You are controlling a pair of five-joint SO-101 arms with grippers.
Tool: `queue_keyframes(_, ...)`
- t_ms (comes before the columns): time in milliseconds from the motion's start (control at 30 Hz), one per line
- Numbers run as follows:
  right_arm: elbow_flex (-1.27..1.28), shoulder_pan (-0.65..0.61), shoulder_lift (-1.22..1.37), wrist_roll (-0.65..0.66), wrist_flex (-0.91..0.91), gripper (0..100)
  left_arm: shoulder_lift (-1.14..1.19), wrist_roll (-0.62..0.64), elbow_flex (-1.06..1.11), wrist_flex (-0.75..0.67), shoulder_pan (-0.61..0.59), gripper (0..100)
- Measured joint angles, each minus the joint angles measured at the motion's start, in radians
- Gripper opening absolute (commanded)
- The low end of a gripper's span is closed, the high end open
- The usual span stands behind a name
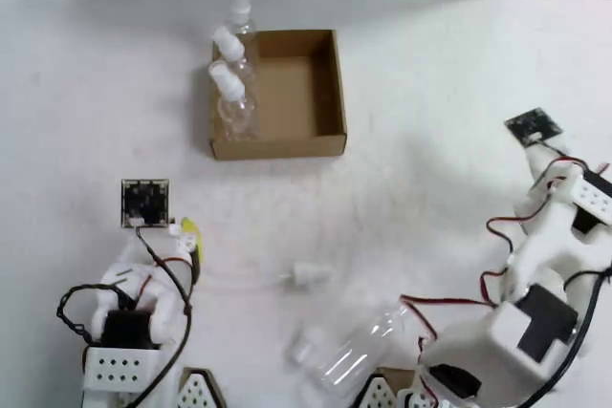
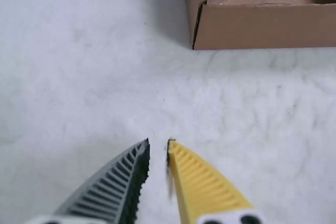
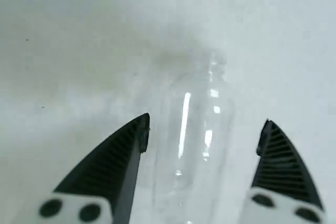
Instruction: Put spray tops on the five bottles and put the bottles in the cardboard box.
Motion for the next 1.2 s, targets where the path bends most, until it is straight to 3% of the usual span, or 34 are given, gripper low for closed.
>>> queue_keyframes(333,0.058,0.023,-0.058,0.072,-0.034,26.5,0.0,0.0,0.0,0.0,0.0,7)
queue_keyframes(633,0.058,0.035,0.046,0.078,-0.127,25.7,0.0,0.0,0.0,0.0,0.0,7)
queue_keyframes(900,0.04,0.037,0.08,0.08,-0.129,1.0,0.0,0.0,0.0,0.0,0.0,7)
queue_keyframes(1200,0.011,0.04,0.069,0.08,-0.086,1.6,0.0,0.0,0.0,0.0,0.0,7)
